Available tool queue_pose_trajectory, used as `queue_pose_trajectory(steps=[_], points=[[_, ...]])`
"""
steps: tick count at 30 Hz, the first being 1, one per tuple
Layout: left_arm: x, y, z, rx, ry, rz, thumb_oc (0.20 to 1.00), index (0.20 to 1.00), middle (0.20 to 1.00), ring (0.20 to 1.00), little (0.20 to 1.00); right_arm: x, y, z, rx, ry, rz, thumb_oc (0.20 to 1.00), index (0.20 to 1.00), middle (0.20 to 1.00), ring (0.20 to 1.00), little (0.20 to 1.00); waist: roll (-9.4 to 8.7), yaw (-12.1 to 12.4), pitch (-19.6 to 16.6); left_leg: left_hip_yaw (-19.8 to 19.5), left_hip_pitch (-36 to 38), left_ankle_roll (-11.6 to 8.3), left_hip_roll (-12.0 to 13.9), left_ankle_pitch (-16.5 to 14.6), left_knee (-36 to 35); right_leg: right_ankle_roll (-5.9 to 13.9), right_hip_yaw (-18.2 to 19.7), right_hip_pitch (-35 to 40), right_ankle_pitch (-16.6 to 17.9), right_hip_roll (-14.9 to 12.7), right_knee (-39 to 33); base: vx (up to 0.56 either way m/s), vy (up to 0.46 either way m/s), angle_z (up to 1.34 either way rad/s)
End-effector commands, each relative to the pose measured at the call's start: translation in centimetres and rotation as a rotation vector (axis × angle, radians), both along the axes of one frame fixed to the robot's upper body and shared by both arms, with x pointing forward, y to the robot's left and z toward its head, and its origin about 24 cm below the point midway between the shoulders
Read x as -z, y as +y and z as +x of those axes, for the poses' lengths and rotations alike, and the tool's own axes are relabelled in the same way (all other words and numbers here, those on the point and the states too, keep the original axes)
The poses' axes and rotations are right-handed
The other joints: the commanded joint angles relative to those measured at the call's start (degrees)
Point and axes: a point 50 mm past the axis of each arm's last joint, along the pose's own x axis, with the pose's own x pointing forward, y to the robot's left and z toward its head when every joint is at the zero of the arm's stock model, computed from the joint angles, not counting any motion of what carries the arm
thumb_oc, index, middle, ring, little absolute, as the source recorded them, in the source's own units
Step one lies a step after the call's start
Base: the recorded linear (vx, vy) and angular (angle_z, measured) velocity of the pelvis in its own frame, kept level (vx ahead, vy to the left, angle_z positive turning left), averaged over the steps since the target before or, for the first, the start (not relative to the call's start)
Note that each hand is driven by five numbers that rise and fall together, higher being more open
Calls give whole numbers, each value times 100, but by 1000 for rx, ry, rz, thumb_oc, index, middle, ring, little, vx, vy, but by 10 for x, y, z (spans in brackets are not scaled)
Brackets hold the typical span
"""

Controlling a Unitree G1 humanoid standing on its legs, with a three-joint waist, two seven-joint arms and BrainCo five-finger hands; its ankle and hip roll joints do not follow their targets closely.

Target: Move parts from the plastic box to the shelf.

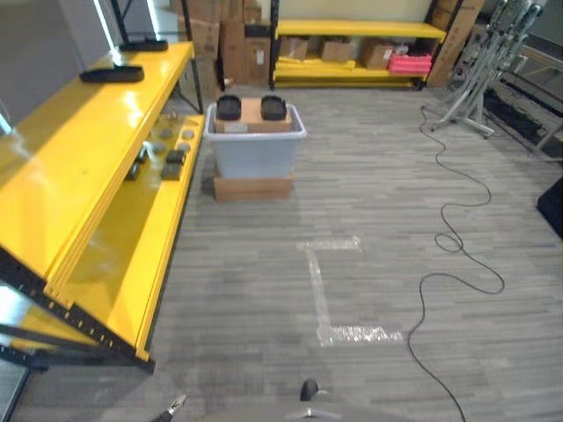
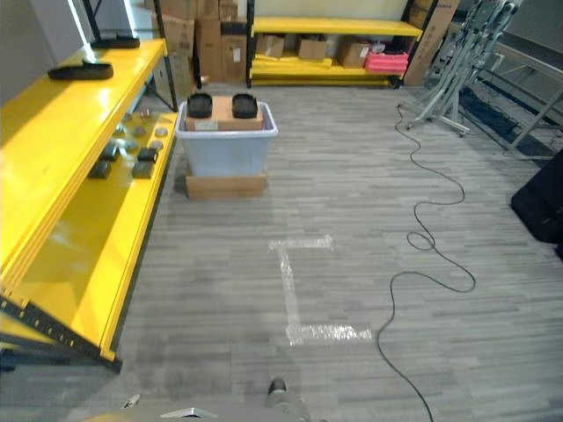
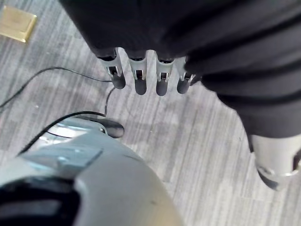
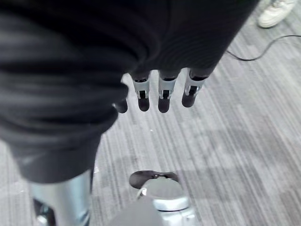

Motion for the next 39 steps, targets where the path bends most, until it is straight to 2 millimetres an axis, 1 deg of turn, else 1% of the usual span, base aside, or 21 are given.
queue_pose_trajectory(steps=[1, 2, 3, 5, 7, 9, 11, 14, 16, 19, 22, 23, 25, 26, 27, 28, 31, 33, 37, 38, 39], points=[[-7, 12, 31, -42, -123, 35, 1000, 1000, 1000, 1000, 1000, -3, -13, -5, -19, 80, -48, 1000, 1000, 1000, 1000, 1000, -335, 53, 128, 234, -850, -77, 338, 603, 2153, 59, 425, -432, 325, -68, -283, 311, -404, -24], [-8, 11, 36, -38, -132, 33, 1000, 1000, 1000, 1000, 1000, -4, -16, -3, -2, 83, -59, 1000, 1000, 1000, 1000, 1000, -403, 118, 201, 175, -1426, -55, 359, 760, 2937, -70, 418, -275, 281, -15, -349, 247, -336, -21], [-8, 11, 40, -32, -139, 29, 1000, 1000, 1000, 1000, 1000, -5, -18, -1, 9, 86, -66, 1000, 1000, 1000, 1000, 1000, -401, 146, 248, 119, -1822, -22, 326, 785, 3279, -119, 393, -191, 250, 31, -382, 161, -186, 4], [-9, 9, 47, -25, -151, 26, 1000, 1000, 1000, 1000, 1000, -7, -22, 1, 24, 91, -75, 1000, 1000, 1000, 1000, 1000, -349, 240, 372, 141, -2288, 76, 145, 682, 3411, -142, 385, 33, 175, 132, -466, 189, -54, 20], [-10, 10, 50, -49, -155, 37, 1000, 1000, 1000, 1000, 1000, -7, -21, 3, 10, 102, -72, 1000, 1000, 1000, 1000, 1000, -328, 367, 466, 427, -2416, 230, -298, 568, 2382, -89, 431, 225, 45, 197, -511, 330, 39, 8], [-9, 12, 44, -69, -135, 47, 1000, 1000, 1000, 1000, 1000, -6, -19, 2, -9, 117, -74, 1000, 1000, 1000, 1000, 1000, -194, 493, 488, 453, -2525, 173, -590, 898, 1032, -25, 559, 327, -19, 339, -463, 406, 101, -18], [-7, 12, 32, -78, -102, 53, 1000, 1000, 1000, 1000, 1000, -5, -17, -3, -17, 129, -77, 1000, 1000, 1000, 1000, 1000, -1, 657, 461, 397, -2778, 70, -665, 1496, -209, -35, 726, 451, -155, 540, -319, 515, 155, -37], [-5, 14, 18, -85, -67, 51, 1000, 1000, 1000, 1000, 1000, -4, -16, -7, -47, 124, -84, 1000, 1000, 1000, 1000, 1000, 158, 848, 549, 367, -3167, -44, -645, 1884, -907, -88, 817, 732, -415, 633, -57, 560, 186, -43], [-5, 14, 13, -98, -59, 48, 1000, 1000, 1000, 1000, 1000, -4, -15, -7, -61, 117, -89, 1000, 1000, 1000, 1000, 1000, 212, 906, 598, 325, -3371, -80, -596, 1974, -819, -110, 824, 843, -583, 627, 91, 432, 165, -52], [-4, 13, 10, -136, -63, 49, 1000, 1000, 1000, 1000, 1000, -3, -10, 3, -98, 80, -116, 1000, 1000, 1000, 1000, 1000, 263, 968, 544, 532, -3306, 120, -464, 1714, -392, -108, 819, 970, -1137, 481, 570, 422, 188, -38], [-6, 17, 11, -131, -79, 61, 1000, 1000, 1000, 1000, 1000, -3, -9, 2, -112, 44, -90, 1000, 1000, 1000, 1000, 1000, 166, 1030, 448, 624, -3330, 239, -538, 1521, 231, -41, 741, 1281, -1555, 283, 874, 410, 138, -59], [-7, 21, 15, -119, -97, 64, 1000, 1000, 1000, 1000, 1000, -5, -17, -4, -123, 12, -64, 1000, 1000, 1000, 1000, 1000, 46, 1045, 353, 762, -3280, 389, -644, 1338, 354, 96, 596, 1357, -1466, 132, 1258, 473, 160, -28], [-7, 20, 18, -98, -102, 63, 1000, 1000, 1000, 1000, 1000, -5, -17, -3, -112, -6, -53, 1000, 1000, 1000, 1000, 1000, -2, 1061, 297, 860, -3160, 534, -741, 1207, 317, 203, 432, 1334, -1249, -4, 1634, 402, 194, -6], [-8, 18, 24, -63, -102, 66, 1000, 1000, 1000, 1000, 1000, -6, -14, 7, -85, -26, -34, 1000, 1000, 1000, 1000, 1000, -104, 1071, 217, 816, -2805, 793, -1099, 876, 200, 516, 266, 1073, -738, -377, 2706, 494, 299, -4], [-8, 17, 28, -54, -104, 71, 1000, 1000, 1000, 1000, 1000, -6, -11, 13, -78, -30, -29, 1000, 1000, 1000, 1000, 1000, -83, 1101, 185, 786, -2631, 880, -1192, 804, 75, 606, 227, 824, -473, -532, 3189, 458, 319, -25], [-9, 16, 37, -54, -121, 72, 1000, 1000, 1000, 1000, 1000, -6, -4, 27, -87, -47, -21, 1000, 1000, 1000, 1000, 1000, 57, 1104, 176, 833, -2379, 1004, -1153, 765, -165, 529, 164, 212, -208, -501, 3459, 224, 140, -25], [-12, 15, 53, -34, -147, 67, 1000, 1000, 1000, 1000, 1000, -6, 5, 39, -91, -90, -5, 1000, 1000, 1000, 1000, 1000, 96, 989, 300, 728, -2148, 995, -1161, 730, -334, 432, 5, -341, -368, -278, 2951, 156, -25, 13], [-15, 17, 61, -38, -156, 66, 1000, 1000, 1000, 1000, 1000, -7, 8, 44, -84, -110, 0, 1000, 1000, 1000, 1000, 1000, 119, 867, 415, 520, -1910, 923, -1147, 704, -414, 405, -93, -783, -316, -166, 2253, 171, -119, 49], [-15, 18, 63, -12, -145, 66, 1000, 1000, 1000, 1000, 1000, -7, 7, 39, -77, -114, 4, 1000, 1000, 1000, 1000, 1000, -123, 526, 569, 203, -1549, 843, -1375, 300, -285, 711, 195, -1472, 711, -413, 180, 434, -219, 50], [-13, 18, 55, 9, -127, 66, 1000, 1000, 1000, 1000, 1000, -5, 8, 32, -67, -108, 13, 1000, 1000, 1000, 1000, 1000, -140, 387, 649, -62, -1332, 835, -1361, 25, -124, 794, 373, -1611, 897, -515, -658, 680, -262, 78], [-13, 18, 53, 12, -123, 66, 1000, 1000, 1000, 1000, 1000, -4, 8, 30, -58, -108, 15, 1000, 1000, 1000, 1000, 1000, -111, 350, 686, -151, -1250, 840, -1325, -58, -67, 802, 425, -1635, 909, -524, -783, 771, -273, 68]])
